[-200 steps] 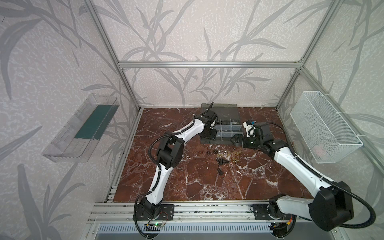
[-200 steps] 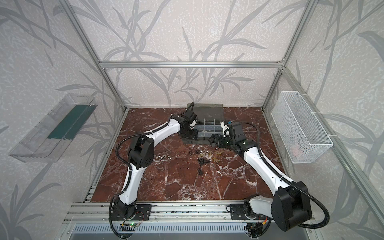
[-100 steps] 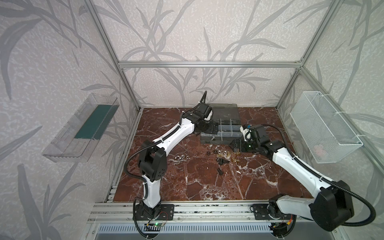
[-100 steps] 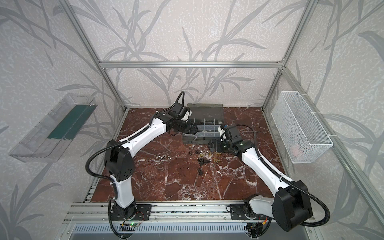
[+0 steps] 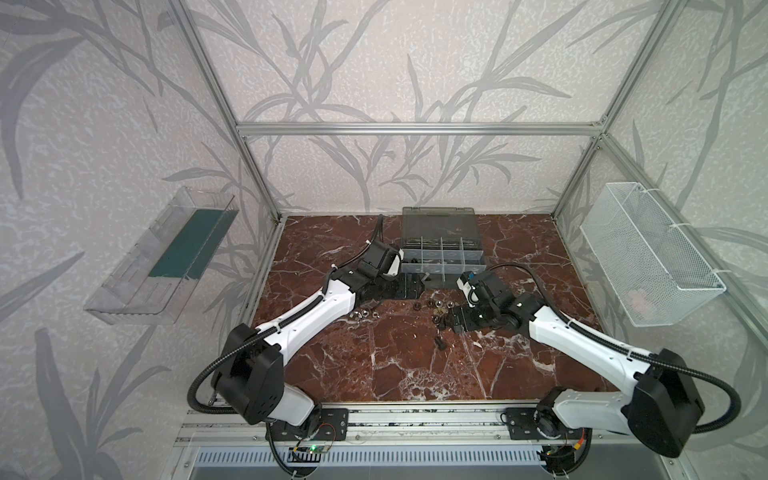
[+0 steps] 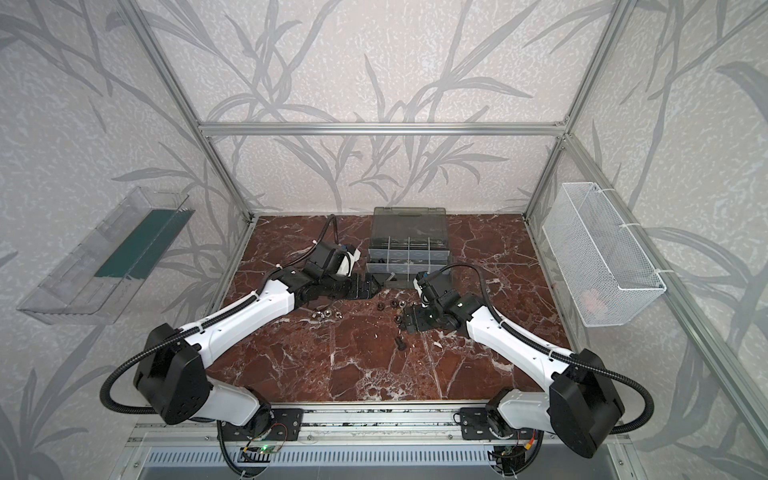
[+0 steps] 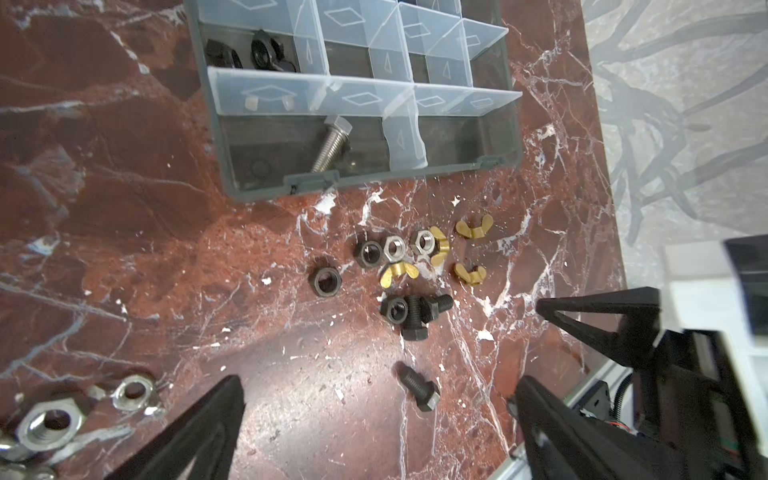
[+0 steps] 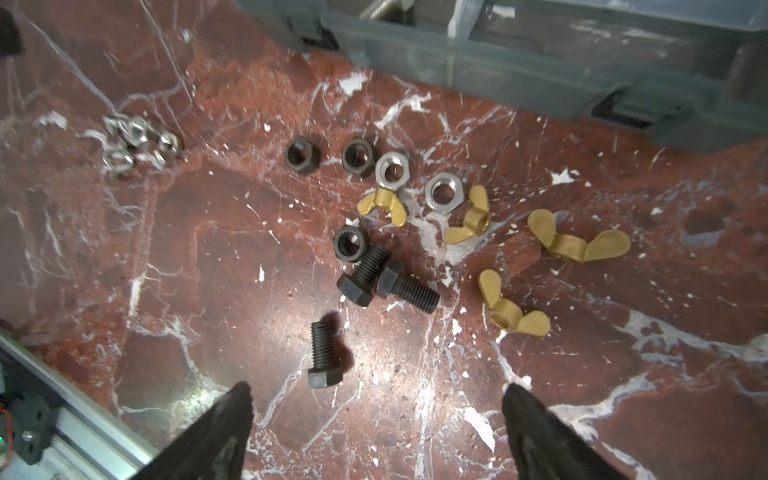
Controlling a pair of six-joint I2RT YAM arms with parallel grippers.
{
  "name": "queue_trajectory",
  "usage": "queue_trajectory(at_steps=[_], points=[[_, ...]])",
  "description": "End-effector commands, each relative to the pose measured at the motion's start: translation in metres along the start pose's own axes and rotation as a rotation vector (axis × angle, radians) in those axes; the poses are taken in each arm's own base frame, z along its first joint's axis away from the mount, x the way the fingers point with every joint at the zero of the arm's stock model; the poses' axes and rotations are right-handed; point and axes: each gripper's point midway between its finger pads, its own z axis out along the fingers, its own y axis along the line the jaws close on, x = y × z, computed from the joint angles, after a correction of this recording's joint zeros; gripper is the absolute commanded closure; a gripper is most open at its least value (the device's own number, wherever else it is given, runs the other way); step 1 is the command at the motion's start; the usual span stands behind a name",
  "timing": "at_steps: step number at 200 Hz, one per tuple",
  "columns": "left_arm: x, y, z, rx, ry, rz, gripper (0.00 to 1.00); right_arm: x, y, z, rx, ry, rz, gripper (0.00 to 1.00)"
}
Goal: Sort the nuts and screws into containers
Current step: 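Lower the right gripper onto a black bolt while the left gripper withdraws, then close the right gripper on the black bolt and lift it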
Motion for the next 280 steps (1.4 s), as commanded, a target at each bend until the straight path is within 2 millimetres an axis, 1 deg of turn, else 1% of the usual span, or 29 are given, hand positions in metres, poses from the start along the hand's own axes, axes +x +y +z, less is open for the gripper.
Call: queue_trajectory(at_steps=[1, 25, 60, 82, 101, 110, 157, 171, 211, 222, 251, 273, 280], points=[[-0.001, -0.009, -0.014, 0.089, -0.044, -0.047, 0.01, 0.018, 0.001, 0.017, 0.025, 0.058, 0.002, 0.13], [0.009, -0.001, -0.019, 0.141, -0.045, -0.105, 0.01, 0.034, 0.014, 0.032, 0.029, 0.109, -0.044, 0.18], [0.018, 0.011, -0.027, 0.151, -0.086, -0.122, 0.01, 0.046, 0.027, 0.050, 0.026, 0.154, -0.068, 0.26], [0.022, 0.016, -0.027, 0.152, -0.084, -0.136, 0.01, 0.051, 0.028, 0.060, 0.026, 0.176, -0.059, 0.34], [0.023, 0.018, -0.024, 0.151, -0.080, -0.143, 0.00, 0.051, 0.027, 0.066, 0.037, 0.182, -0.057, 0.41], [0.023, 0.018, -0.024, 0.153, -0.080, -0.144, 0.01, 0.051, 0.027, 0.068, 0.042, 0.186, -0.059, 0.42], [0.021, 0.021, -0.023, 0.147, -0.084, -0.146, 0.00, 0.050, 0.028, 0.072, 0.046, 0.198, -0.070, 0.52], [0.020, 0.020, -0.023, 0.148, -0.084, -0.144, 0.01, 0.052, 0.030, 0.073, 0.038, 0.207, -0.068, 0.58], [0.019, 0.024, -0.024, 0.133, -0.088, -0.143, 0.00, 0.053, 0.030, 0.073, 0.040, 0.209, -0.070, 0.67], [0.018, 0.024, -0.025, 0.131, -0.092, -0.141, 0.01, 0.053, 0.029, 0.073, 0.041, 0.210, -0.072, 0.72], [0.016, 0.023, -0.025, 0.126, -0.087, -0.131, 0.00, 0.049, 0.032, 0.072, 0.037, 0.199, -0.075, 0.80], [0.014, 0.023, -0.026, 0.124, -0.089, -0.127, 0.01, 0.043, 0.036, 0.069, 0.028, 0.190, -0.080, 0.82], [0.013, 0.022, -0.027, 0.125, -0.092, -0.125, 0.01, 0.040, 0.038, 0.068, 0.024, 0.184, -0.082, 0.85]])
